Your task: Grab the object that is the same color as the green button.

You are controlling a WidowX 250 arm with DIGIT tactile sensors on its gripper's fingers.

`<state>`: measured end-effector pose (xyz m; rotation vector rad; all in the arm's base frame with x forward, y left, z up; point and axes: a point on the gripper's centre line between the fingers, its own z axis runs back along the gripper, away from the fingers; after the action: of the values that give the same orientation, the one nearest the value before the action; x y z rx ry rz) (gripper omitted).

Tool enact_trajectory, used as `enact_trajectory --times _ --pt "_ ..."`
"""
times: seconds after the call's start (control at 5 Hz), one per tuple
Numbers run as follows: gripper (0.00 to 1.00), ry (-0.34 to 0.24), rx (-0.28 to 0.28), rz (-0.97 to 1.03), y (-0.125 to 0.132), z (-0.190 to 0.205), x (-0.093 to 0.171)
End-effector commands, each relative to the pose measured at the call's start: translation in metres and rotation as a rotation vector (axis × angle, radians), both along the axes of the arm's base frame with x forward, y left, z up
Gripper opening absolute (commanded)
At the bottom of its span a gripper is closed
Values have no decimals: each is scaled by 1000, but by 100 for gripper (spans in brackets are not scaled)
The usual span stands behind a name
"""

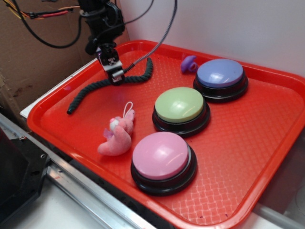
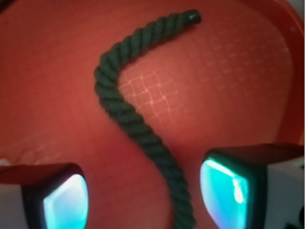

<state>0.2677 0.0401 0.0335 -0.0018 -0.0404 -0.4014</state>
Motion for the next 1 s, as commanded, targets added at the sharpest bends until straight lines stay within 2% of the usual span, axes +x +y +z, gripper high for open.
enact_trajectory --times 0.0,0.2,0.4,0.8 --pt "100 -7 37 0 -4 -17 15" --pt "55 20 34 21 -2 -21 16" --pt "0 13 19 14 -1 -22 16" --pt "0 -3 17 19 -2 -18 14"
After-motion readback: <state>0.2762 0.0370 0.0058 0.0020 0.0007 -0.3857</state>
